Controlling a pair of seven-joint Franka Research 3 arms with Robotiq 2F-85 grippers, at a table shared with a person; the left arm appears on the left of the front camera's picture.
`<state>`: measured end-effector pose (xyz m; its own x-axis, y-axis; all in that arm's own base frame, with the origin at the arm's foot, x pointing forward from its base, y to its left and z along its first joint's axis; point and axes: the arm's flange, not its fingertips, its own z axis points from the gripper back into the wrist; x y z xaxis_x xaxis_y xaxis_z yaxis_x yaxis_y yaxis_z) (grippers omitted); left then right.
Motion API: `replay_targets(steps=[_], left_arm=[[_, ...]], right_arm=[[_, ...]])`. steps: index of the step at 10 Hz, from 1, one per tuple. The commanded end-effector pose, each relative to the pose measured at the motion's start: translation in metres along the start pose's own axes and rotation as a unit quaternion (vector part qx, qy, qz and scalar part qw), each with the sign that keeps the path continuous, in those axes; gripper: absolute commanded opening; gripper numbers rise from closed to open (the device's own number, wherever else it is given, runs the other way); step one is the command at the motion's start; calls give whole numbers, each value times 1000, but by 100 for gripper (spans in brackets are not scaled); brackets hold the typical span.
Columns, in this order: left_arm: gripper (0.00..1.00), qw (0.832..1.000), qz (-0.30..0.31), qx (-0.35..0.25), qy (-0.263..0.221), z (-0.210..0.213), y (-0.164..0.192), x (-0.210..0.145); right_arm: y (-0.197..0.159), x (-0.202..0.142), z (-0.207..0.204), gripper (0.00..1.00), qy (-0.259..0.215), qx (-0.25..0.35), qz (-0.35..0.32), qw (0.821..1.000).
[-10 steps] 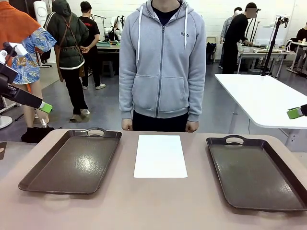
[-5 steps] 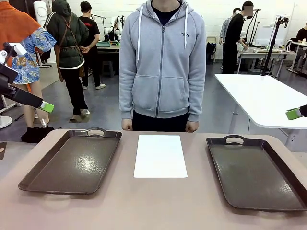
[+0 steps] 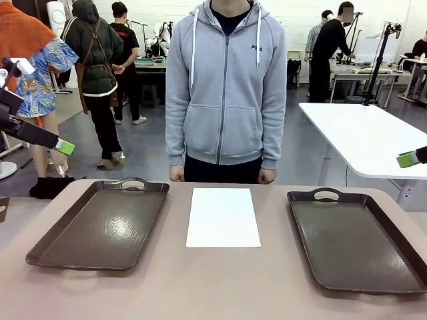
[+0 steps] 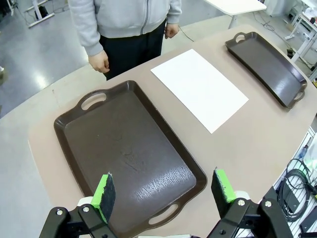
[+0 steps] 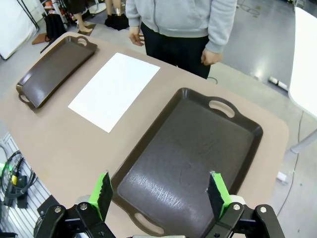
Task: Sort the A4 documents.
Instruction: Receive the A4 Paper.
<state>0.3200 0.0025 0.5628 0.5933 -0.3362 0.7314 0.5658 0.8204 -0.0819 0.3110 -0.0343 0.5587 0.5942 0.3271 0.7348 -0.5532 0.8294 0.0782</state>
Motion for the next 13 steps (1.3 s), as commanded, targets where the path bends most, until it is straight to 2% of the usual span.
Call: replay_targets(steps=[1,2,13], left_arm=[[100,1000,-2,1,2,0,0,0],[100,1000,-2,1,2,0,0,0],[100,1000,-2,1,2,0,0,0]], right_arm=[[26,-48,-23,100,-5,-2,-9,1000],[0,0,0,100,0,0,0,1000],[0,0,0,100,0,0,0,1000]])
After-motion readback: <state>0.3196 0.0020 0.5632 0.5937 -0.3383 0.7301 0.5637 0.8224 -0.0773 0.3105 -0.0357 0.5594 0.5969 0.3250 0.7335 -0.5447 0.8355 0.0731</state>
